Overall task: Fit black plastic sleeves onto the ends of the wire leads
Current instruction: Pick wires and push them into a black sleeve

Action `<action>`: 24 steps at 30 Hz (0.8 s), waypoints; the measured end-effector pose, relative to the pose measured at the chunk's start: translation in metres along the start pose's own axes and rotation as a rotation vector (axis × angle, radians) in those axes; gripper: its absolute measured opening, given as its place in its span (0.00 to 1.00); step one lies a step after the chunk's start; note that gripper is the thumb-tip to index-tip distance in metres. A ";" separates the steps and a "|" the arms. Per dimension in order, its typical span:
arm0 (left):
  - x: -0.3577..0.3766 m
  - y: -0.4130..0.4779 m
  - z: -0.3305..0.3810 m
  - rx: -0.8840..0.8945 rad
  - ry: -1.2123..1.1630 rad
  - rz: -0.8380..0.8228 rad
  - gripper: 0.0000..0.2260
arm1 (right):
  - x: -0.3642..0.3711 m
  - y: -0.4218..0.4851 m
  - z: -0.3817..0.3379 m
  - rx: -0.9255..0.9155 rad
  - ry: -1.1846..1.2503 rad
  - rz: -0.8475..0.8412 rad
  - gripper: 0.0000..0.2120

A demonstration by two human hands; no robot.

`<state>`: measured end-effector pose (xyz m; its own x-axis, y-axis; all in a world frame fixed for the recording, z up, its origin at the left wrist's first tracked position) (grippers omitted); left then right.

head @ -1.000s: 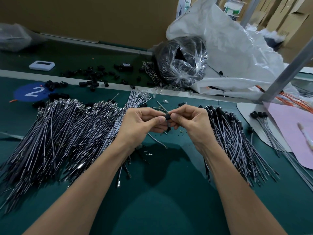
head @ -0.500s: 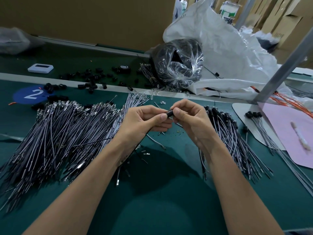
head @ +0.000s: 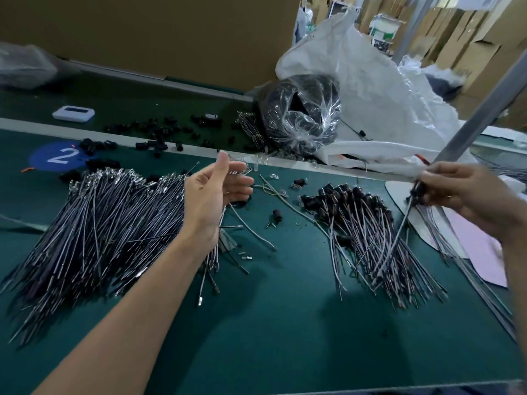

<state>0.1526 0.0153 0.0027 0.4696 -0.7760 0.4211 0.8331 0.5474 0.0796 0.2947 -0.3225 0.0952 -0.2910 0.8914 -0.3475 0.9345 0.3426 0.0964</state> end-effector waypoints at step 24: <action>-0.016 -0.006 0.022 0.346 0.341 0.325 0.09 | 0.223 -0.011 0.000 -0.385 -0.383 0.085 0.06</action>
<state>0.1337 0.0312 0.0155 0.8006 -0.5766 0.1630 0.5133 0.8003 0.3099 0.2198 -0.1280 0.0166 -0.0549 0.7734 -0.6316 0.7881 0.4219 0.4482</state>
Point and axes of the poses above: each hand's wrist, its own y-axis towards the middle knuckle, its own x-axis out of the palm, z = x × y, the point moved 7 cm from there along y, towards the middle knuckle, and after that the axes turned 3 degrees about -x, right-handed, at the moved point
